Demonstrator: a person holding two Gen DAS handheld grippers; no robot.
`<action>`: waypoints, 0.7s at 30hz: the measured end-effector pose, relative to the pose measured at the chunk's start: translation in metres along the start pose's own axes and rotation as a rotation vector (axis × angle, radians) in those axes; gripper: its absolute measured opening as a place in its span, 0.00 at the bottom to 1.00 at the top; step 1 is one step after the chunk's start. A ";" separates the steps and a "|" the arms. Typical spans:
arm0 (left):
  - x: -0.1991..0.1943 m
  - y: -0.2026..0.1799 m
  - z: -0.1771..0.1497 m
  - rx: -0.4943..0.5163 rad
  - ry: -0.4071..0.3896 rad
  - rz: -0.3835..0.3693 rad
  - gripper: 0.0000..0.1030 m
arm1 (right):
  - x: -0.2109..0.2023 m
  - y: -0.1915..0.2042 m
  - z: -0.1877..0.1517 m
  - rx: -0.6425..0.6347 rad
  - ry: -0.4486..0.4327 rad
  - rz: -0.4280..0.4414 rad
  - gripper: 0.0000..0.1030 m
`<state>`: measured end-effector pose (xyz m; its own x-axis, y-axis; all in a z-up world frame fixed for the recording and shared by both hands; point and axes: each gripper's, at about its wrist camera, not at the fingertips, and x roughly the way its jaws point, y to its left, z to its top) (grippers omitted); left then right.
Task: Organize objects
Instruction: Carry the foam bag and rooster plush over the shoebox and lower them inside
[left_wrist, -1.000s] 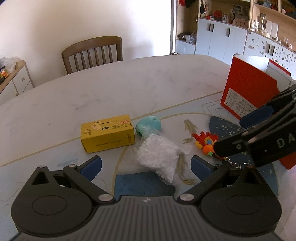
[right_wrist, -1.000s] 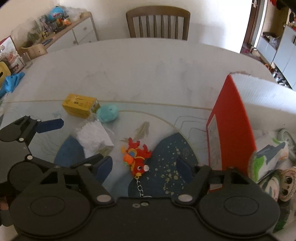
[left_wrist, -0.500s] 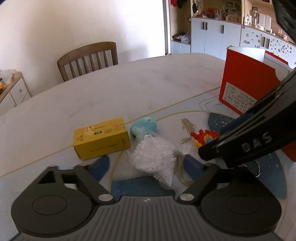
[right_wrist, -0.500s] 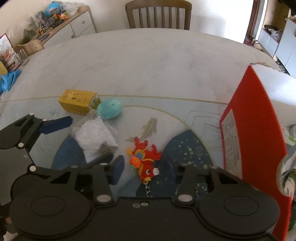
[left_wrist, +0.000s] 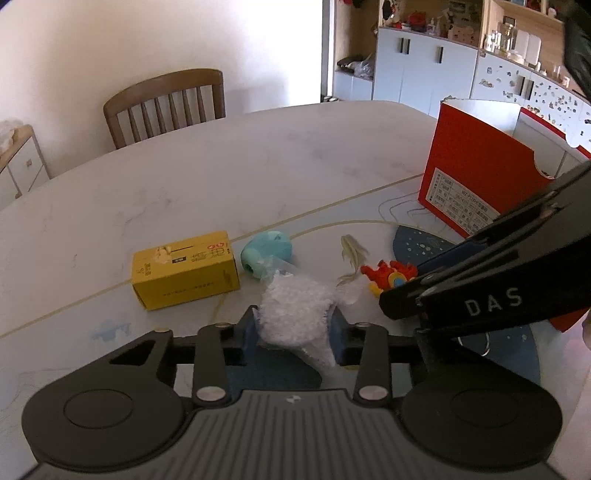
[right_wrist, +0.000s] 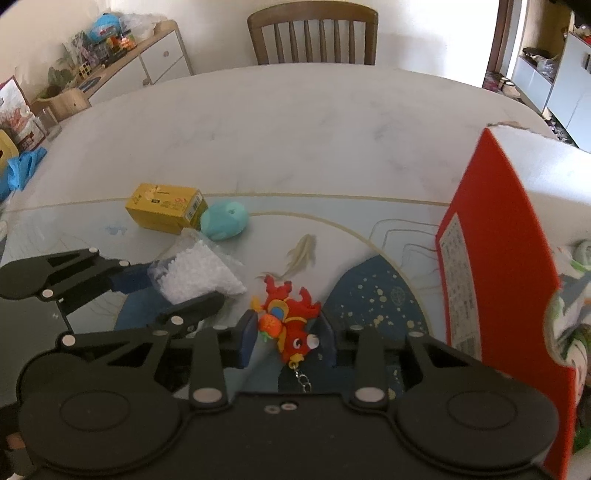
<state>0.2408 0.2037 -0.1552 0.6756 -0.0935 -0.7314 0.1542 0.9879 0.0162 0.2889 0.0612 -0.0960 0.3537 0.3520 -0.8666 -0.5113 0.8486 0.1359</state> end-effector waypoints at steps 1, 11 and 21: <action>-0.002 -0.001 0.001 -0.001 0.006 0.005 0.35 | -0.003 0.000 -0.001 0.004 -0.005 0.002 0.33; -0.040 -0.011 0.007 -0.035 0.018 -0.022 0.34 | -0.044 -0.006 -0.014 0.044 -0.065 0.039 0.33; -0.089 -0.028 0.020 -0.061 0.019 -0.039 0.34 | -0.099 -0.010 -0.025 0.066 -0.157 0.071 0.33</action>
<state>0.1908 0.1814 -0.0765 0.6558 -0.1302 -0.7437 0.1359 0.9893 -0.0533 0.2399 0.0078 -0.0237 0.4394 0.4645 -0.7688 -0.4886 0.8418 0.2294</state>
